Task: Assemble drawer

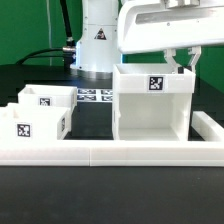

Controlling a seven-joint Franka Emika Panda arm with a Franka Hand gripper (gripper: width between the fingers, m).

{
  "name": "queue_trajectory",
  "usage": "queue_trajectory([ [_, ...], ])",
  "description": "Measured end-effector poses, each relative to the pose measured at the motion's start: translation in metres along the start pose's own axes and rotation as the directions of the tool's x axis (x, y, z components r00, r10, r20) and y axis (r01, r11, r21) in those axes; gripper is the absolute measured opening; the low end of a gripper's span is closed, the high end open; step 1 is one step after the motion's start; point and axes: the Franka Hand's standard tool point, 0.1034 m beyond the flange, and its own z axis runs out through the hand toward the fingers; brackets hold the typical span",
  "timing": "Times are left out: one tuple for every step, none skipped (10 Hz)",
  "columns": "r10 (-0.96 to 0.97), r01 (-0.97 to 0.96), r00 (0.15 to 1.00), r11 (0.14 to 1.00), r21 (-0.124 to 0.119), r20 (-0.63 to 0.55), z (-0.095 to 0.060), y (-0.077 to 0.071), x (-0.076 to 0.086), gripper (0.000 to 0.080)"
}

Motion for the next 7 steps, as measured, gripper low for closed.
queue_trajectory([
  [0.049, -0.049, 0.999, 0.999, 0.002, -0.008, -0.001, -0.001, 0.002, 0.0038],
  [0.091, -0.091, 0.996, 0.996, 0.005, -0.014, -0.002, -0.001, 0.003, 0.0038],
  [0.143, -0.143, 0.99, 0.99, 0.01, -0.023, -0.002, -0.001, 0.005, 0.0038],
  [0.223, -0.222, 0.974, 0.975, 0.019, -0.037, -0.002, 0.0, 0.007, 0.0039],
  [0.28, -0.279, 0.959, 0.96, 0.024, -0.044, -0.003, 0.003, 0.01, 0.004],
  [0.349, -0.348, 0.936, 0.937, 0.033, -0.052, -0.004, 0.006, 0.013, 0.004],
  [0.403, -0.402, 0.914, 0.915, 0.038, -0.053, -0.005, 0.01, 0.016, 0.0042],
])
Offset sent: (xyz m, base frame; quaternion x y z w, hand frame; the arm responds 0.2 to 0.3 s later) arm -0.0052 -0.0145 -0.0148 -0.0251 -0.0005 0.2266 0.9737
